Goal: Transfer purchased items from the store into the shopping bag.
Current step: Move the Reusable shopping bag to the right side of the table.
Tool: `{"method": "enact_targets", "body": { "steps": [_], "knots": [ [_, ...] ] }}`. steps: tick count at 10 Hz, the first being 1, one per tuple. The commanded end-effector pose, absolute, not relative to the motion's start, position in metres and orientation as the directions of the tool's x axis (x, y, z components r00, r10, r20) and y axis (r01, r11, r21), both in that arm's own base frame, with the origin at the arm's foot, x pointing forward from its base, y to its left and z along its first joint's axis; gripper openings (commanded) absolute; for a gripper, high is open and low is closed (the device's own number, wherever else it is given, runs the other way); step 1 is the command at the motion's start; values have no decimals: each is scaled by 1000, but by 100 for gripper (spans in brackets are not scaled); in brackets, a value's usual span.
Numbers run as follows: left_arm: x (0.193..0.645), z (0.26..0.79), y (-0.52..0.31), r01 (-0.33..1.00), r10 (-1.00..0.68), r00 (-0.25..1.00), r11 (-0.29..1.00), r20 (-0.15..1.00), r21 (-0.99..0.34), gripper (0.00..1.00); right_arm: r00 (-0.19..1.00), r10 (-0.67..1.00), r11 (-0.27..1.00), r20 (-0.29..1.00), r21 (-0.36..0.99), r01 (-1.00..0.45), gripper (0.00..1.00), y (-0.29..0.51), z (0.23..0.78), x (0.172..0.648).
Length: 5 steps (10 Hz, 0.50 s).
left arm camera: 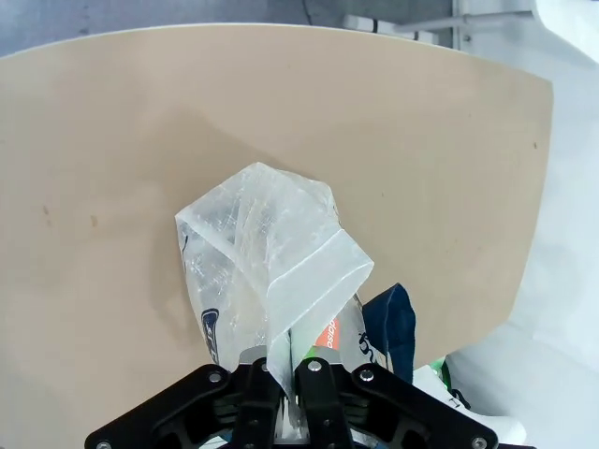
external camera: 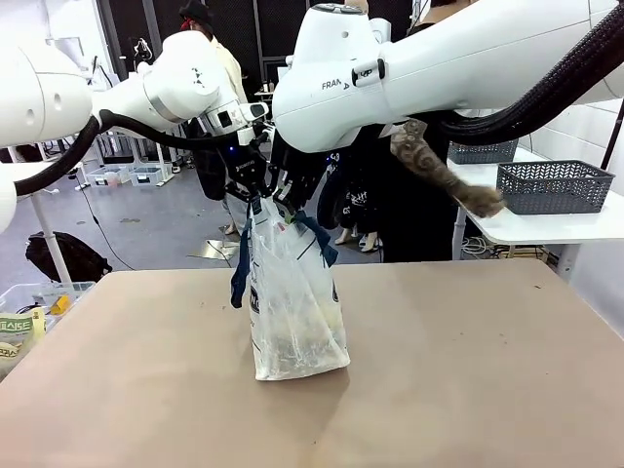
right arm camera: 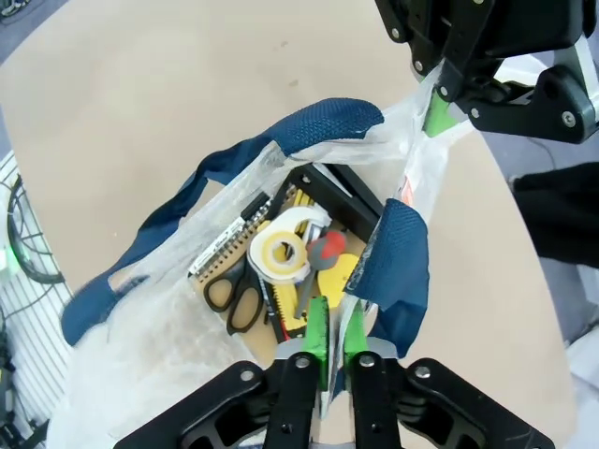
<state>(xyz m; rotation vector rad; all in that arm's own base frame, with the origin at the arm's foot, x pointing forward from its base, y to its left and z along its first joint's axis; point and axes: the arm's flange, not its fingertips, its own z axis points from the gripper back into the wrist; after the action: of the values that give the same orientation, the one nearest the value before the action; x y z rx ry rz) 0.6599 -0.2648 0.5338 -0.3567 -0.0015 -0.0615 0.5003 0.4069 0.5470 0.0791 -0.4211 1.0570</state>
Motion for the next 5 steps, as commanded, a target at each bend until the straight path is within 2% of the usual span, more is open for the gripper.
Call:
{"method": "enact_targets", "body": {
  "steps": [1, 3, 5],
  "knots": [
    [670, 541, -268, 32, -33, 999, 950, 3, -310, 0, 450, 807, 528, 381, -128, -839, 57, 404, 554, 496],
    [670, 541, -266, 39, -38, 999, 949, 9, -314, 0, 468, 785, 554, 406, -122, -824, 97, 392, 561, 482],
    [670, 539, -263, 47, -45, 999, 945, 12, -325, 0, 477, 764, 579, 434, -135, -804, 100, 375, 565, 463]
  ]
}}
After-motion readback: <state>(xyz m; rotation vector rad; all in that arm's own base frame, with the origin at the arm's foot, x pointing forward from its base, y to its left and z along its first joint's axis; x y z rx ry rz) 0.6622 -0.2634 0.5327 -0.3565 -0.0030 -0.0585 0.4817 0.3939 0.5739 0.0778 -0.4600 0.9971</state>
